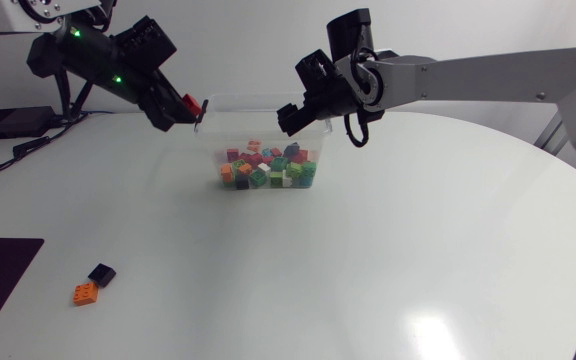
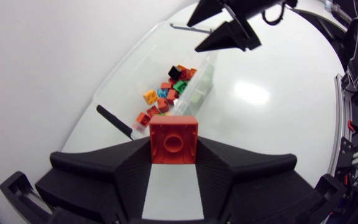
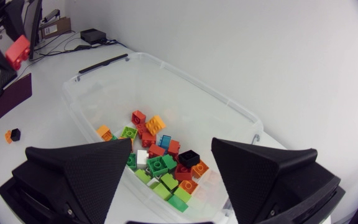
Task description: Place the duplo bricks in the container
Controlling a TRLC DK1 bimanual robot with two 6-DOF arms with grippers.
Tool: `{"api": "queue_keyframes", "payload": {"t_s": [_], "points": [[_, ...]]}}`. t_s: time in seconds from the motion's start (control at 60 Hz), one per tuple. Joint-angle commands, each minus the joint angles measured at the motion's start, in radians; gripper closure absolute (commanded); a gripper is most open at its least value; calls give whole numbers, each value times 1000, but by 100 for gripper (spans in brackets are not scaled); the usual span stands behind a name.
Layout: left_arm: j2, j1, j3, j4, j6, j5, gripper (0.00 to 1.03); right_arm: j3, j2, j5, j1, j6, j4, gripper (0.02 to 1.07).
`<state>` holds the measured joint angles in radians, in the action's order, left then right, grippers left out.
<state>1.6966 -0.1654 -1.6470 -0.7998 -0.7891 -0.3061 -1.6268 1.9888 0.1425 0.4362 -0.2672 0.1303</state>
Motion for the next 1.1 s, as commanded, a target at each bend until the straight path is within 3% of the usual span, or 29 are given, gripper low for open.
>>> {"api": "queue_keyframes", "payload": {"t_s": [0.0,0.2,0.317,0.767,0.85,0.933,0.983,1.083], "points": [[60,-13,-63,44,71,-13,70,51,-91,-17,-7,-23,-14,7],[187,-26,-162,102,131,-16,69,196,-242,-60,-22,-37,-72,7],[236,-33,-178,205,172,-14,69,285,-326,-93,-39,-43,-104,7],[486,-42,-450,226,255,36,66,660,-668,-138,-197,-95,-259,7],[523,-45,-493,231,268,61,55,720,-719,-141,-243,-107,-288,7],[554,-48,-528,232,283,85,25,771,-763,-144,-284,-107,-320,7],[566,-49,-540,234,291,101,13,800,-782,-152,-309,-107,-342,7],[568,-46,-547,237,312,116,7,858,-808,-161,-350,-107,-396,7]]}}
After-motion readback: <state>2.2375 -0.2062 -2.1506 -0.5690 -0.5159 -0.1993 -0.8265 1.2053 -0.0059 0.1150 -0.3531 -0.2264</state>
